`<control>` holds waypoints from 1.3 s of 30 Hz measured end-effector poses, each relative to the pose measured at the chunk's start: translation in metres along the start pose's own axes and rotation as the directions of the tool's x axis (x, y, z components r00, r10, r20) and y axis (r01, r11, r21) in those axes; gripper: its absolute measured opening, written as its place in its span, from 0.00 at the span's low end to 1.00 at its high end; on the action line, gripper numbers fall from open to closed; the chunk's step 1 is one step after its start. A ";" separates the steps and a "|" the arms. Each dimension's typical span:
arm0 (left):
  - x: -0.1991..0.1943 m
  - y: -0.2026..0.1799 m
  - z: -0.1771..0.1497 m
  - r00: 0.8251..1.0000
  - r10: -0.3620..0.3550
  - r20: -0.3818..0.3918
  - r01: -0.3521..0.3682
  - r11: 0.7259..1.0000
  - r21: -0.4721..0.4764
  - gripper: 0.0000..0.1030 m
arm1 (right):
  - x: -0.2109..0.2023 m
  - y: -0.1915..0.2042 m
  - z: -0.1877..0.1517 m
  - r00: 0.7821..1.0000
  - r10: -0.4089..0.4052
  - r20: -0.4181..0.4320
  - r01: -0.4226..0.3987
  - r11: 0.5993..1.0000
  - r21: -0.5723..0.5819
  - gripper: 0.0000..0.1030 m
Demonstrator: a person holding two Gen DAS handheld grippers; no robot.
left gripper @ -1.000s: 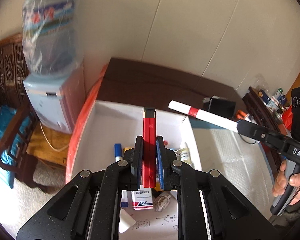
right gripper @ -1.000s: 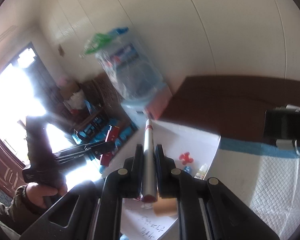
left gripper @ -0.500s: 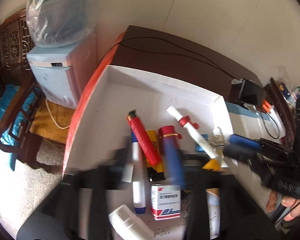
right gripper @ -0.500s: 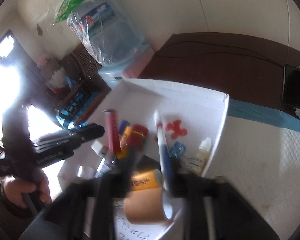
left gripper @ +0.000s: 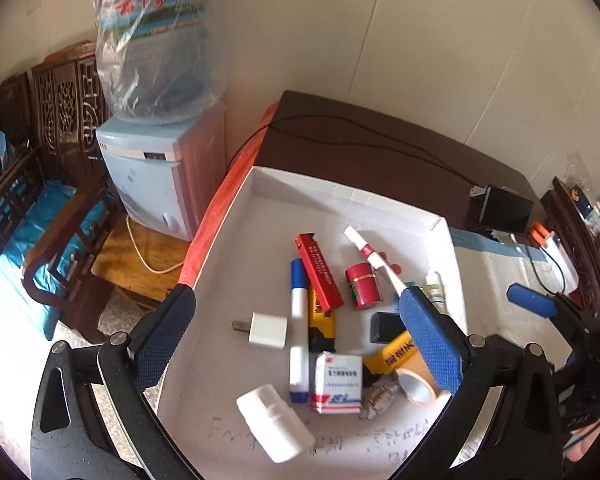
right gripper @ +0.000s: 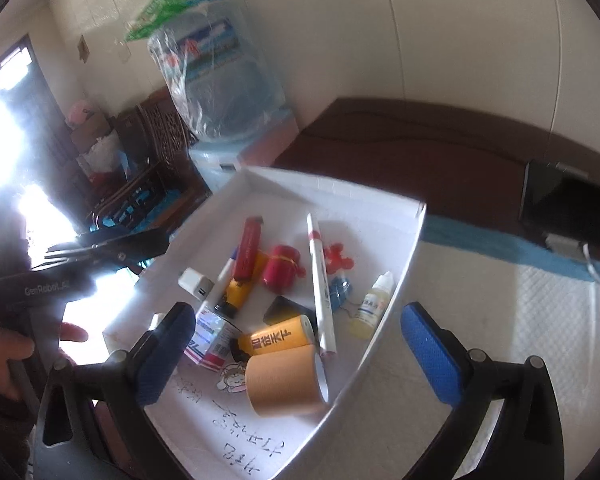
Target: Organize rigid objects
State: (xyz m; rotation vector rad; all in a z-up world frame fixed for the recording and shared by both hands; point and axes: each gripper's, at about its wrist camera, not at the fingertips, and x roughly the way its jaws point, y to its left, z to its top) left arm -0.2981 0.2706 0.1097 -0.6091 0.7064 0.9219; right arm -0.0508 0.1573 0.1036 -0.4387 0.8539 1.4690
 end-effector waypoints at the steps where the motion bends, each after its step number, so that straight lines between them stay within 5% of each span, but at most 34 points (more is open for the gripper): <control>1: -0.007 -0.002 0.000 1.000 0.001 0.009 -0.001 1.000 0.005 1.00 | -0.005 0.001 0.000 1.000 -0.003 0.016 0.003 1.000 -0.005 1.00; 10: -0.075 -0.034 -0.002 0.994 0.022 0.105 -0.026 0.999 0.037 1.00 | -0.063 0.012 0.004 0.991 -0.028 0.133 0.034 0.999 -0.043 1.00; 18: -0.131 -0.070 -0.010 0.971 0.147 0.186 -0.157 0.987 0.040 1.00 | -0.114 0.019 0.006 0.955 -0.171 0.243 0.183 0.983 -0.030 1.00; 24: -0.159 -0.098 -0.021 0.923 0.333 0.193 -0.336 0.942 -0.017 1.00 | -0.145 0.007 0.003 0.931 -0.184 0.315 0.198 0.980 -0.012 1.00; 30: -0.170 -0.120 -0.036 0.938 0.285 0.196 -0.288 0.958 -0.015 1.00 | -0.187 -0.004 -0.002 0.912 -0.191 0.364 0.204 0.979 0.001 1.00; 39: -0.184 -0.154 -0.054 0.914 0.332 0.234 -0.339 0.941 -0.012 1.00 | -0.242 -0.019 -0.018 0.898 -0.075 0.433 0.106 0.993 -0.048 1.00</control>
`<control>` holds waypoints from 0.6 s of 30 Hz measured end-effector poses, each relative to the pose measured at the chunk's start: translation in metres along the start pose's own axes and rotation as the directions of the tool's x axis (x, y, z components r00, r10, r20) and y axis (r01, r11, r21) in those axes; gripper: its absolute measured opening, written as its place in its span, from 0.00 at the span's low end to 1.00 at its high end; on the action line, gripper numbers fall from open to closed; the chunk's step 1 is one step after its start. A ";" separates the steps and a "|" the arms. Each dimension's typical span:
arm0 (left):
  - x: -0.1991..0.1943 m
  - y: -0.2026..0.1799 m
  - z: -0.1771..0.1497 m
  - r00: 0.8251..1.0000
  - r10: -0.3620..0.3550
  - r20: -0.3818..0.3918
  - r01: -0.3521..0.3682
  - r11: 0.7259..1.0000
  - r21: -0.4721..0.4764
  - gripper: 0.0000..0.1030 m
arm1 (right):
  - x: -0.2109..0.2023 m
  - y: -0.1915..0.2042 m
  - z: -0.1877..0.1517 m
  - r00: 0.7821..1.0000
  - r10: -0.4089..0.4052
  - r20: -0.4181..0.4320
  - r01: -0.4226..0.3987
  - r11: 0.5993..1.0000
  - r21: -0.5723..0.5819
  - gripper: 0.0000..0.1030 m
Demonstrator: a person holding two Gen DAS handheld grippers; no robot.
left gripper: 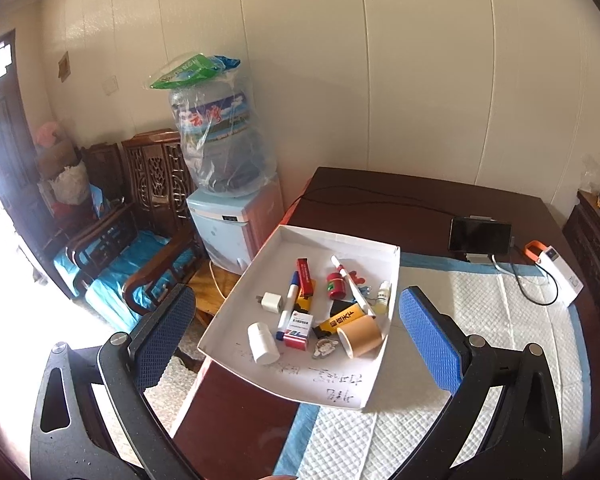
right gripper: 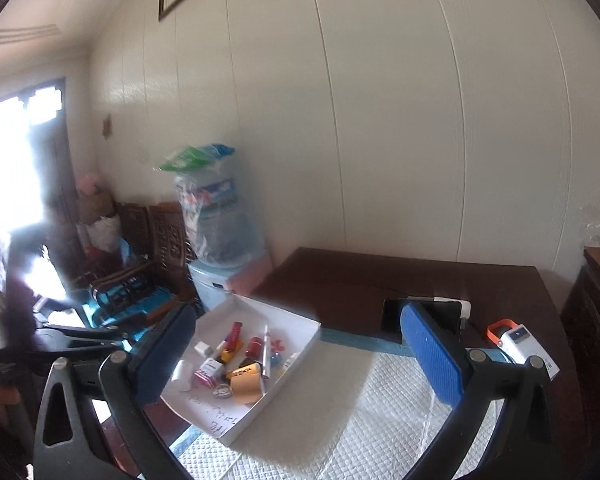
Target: Organize rigid objects
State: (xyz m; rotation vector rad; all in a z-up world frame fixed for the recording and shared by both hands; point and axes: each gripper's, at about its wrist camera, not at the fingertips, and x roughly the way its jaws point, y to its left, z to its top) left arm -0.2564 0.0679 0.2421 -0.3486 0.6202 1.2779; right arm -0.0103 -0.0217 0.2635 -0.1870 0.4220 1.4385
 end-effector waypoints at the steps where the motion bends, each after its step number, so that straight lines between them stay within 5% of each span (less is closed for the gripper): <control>1: -0.002 -0.002 0.000 1.000 0.009 -0.004 -0.009 1.000 -0.004 1.00 | -0.001 -0.003 -0.001 1.000 0.003 0.000 -0.003 1.000 0.010 1.00; 8: -0.020 -0.016 0.002 1.000 0.018 -0.005 -0.019 0.999 -0.035 1.00 | -0.014 -0.022 -0.009 0.997 0.064 0.043 -0.069 0.991 0.112 1.00; 18: -0.026 -0.016 0.005 1.000 0.008 -0.013 -0.009 0.997 -0.080 1.00 | -0.019 -0.023 -0.010 0.997 0.078 0.030 -0.080 0.992 0.100 1.00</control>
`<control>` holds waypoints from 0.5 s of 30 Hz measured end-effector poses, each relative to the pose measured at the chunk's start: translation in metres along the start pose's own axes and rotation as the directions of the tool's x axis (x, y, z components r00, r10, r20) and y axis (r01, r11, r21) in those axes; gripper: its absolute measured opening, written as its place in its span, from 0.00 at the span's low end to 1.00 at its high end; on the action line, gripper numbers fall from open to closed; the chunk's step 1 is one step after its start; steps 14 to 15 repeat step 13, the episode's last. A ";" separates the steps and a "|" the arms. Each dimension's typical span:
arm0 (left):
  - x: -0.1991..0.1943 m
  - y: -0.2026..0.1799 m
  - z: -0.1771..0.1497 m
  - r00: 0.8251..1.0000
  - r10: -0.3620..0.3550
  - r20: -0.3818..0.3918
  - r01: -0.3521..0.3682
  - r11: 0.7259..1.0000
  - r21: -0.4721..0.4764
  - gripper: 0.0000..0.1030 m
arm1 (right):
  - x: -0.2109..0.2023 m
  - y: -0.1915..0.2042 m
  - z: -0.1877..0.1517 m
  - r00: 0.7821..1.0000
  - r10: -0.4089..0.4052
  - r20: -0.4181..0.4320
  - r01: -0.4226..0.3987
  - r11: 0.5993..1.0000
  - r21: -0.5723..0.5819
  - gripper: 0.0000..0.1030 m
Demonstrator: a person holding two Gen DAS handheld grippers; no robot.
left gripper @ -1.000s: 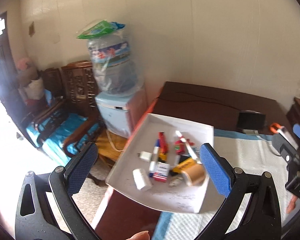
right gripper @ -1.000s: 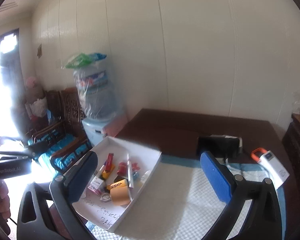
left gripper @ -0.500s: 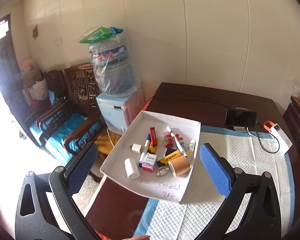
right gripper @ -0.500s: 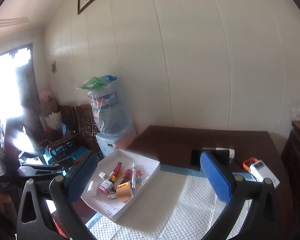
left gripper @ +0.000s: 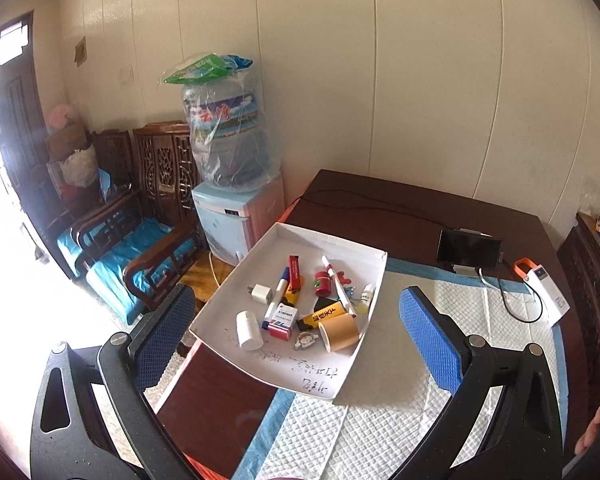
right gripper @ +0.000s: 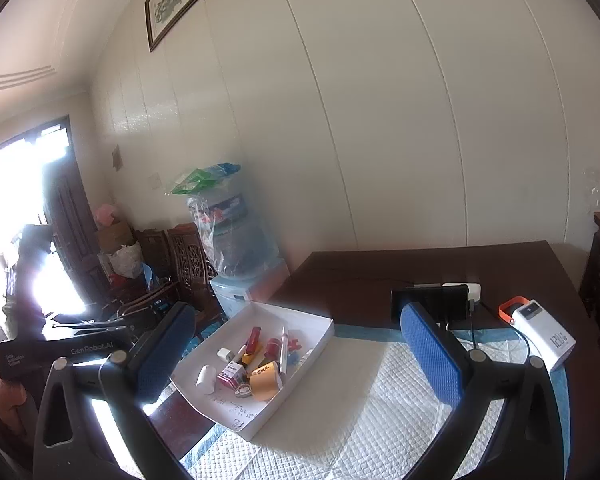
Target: Organize rigid objects
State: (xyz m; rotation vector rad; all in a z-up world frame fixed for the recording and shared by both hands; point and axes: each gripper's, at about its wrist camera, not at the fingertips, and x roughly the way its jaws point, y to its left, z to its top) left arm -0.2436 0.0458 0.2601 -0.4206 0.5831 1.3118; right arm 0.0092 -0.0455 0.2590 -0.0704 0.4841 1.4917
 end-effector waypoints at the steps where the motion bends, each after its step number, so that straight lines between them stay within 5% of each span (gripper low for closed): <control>1: 0.000 0.000 0.000 1.000 -0.001 -0.002 0.001 1.000 -0.001 1.00 | 0.000 0.000 0.000 1.000 0.003 -0.001 -0.003 1.000 0.000 1.00; 15: 0.004 -0.003 -0.002 1.000 -0.011 -0.004 0.011 1.000 0.012 1.00 | 0.006 -0.004 -0.004 0.999 0.023 -0.031 -0.022 1.000 0.019 1.00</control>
